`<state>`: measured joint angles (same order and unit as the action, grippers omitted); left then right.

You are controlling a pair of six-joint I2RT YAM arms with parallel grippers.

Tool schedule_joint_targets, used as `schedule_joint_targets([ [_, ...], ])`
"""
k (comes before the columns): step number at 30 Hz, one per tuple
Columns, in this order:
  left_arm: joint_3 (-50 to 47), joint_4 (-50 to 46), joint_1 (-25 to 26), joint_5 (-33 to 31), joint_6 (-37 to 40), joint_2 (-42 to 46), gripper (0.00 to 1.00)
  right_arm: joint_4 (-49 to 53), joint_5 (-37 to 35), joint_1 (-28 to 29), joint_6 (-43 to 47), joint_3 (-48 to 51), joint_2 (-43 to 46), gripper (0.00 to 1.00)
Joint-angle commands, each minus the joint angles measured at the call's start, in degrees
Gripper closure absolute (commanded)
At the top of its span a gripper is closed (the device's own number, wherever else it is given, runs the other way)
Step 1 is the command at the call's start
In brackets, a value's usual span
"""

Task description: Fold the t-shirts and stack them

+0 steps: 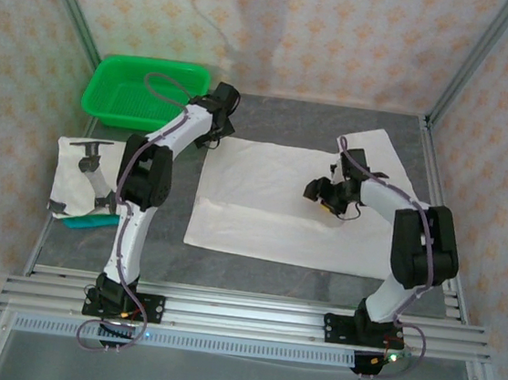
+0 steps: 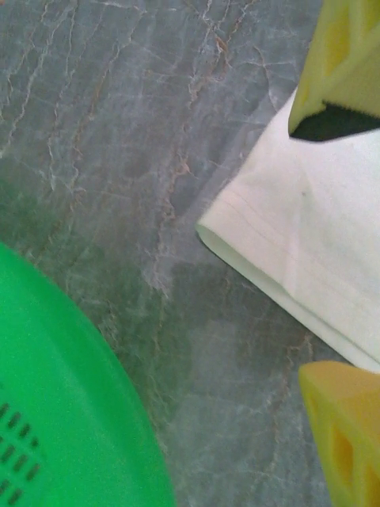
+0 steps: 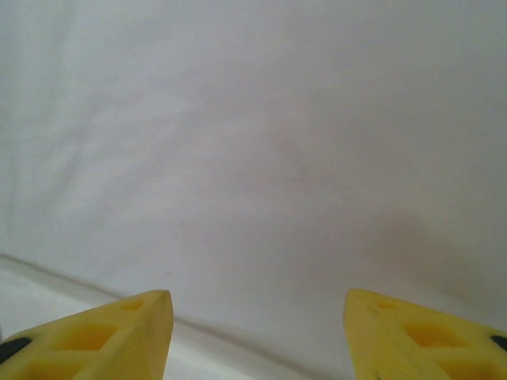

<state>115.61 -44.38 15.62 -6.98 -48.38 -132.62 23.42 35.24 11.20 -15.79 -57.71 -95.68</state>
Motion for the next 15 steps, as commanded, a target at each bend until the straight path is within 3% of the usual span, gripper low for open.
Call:
schedule_joint_targets([
  [1, 4.61, -3.63, 1.08, -4.47, -0.69, -3.71, 0.34, 0.84, 1.58, 0.05, 0.42, -1.68, 4.29, 0.4],
  [3, 7.63, -4.91, 1.17, -6.18, -0.9, -6.33, 0.39, 1.01, 1.66, 0.07, 0.21, -1.7, 5.24, 0.4],
  [10, 17.04, -9.36, 1.07, -8.76, 0.02, -13.06, 0.45, 1.46, 0.99, 0.05, 0.32, -0.06, 7.23, 0.4],
  [15, 17.54, -10.24, 0.56, -8.82, -0.24, -14.53, 0.49, 1.63, 0.2, -0.04, 0.37, 0.84, 8.13, 0.4],
])
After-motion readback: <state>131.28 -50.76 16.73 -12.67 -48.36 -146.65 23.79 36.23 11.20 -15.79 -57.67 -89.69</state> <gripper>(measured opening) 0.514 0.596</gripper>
